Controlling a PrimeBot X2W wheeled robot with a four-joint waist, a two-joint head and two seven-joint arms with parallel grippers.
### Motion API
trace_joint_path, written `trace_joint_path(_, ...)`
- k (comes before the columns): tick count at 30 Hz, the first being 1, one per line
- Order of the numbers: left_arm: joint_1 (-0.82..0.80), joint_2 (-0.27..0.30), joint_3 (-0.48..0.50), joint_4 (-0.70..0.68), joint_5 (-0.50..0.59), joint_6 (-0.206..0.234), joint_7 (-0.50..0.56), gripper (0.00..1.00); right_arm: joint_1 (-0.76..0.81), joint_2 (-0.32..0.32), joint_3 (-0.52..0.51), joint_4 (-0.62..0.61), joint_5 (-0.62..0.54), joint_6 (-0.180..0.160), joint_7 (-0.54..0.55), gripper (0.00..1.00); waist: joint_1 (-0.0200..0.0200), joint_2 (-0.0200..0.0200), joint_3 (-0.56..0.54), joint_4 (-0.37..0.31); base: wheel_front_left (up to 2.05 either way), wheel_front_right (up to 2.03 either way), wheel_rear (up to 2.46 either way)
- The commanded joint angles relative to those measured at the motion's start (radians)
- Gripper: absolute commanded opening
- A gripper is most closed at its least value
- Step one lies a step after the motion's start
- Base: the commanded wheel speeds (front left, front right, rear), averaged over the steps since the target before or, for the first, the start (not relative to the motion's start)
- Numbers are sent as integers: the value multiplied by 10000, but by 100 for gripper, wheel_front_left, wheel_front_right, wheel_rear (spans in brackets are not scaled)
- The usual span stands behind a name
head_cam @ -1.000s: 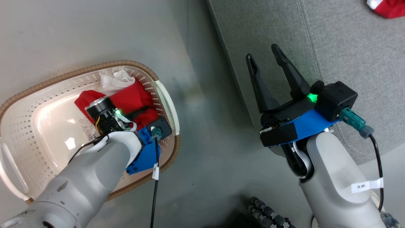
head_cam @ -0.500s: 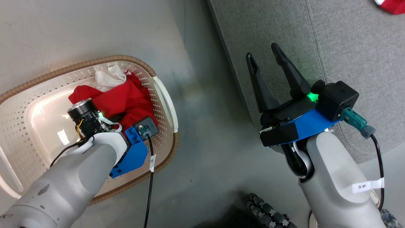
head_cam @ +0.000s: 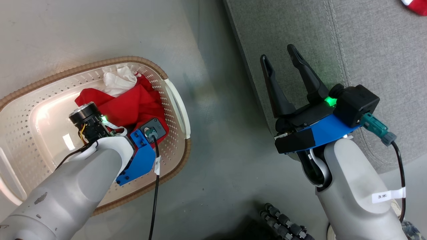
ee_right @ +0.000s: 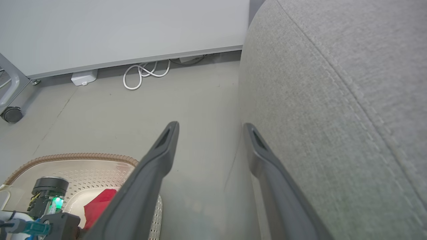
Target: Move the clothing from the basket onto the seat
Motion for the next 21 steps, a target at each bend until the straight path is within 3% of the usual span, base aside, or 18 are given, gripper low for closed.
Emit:
trace_joint_path(1, -145, 56, -31, -56, -102, -6, 42, 0, -173, 5, -14, -21, -48, 1, -57, 100, 0, 0, -7, 15, 0, 0, 0)
trace_joint_path(12, 26, -167, -21, 25, -1122, -6, -335, 0, -180, 5, -97, 229, -308, 1, -58, 100, 0, 0, -699, 420, 0, 0, 0)
trace_joint_path(21, 825, -1000, 285, 653, -1970, 0, -1459, 0, 106, 1, -270, 715, -758, 1, 84, 100, 0, 0, -2408, 1211, 0, 0, 0)
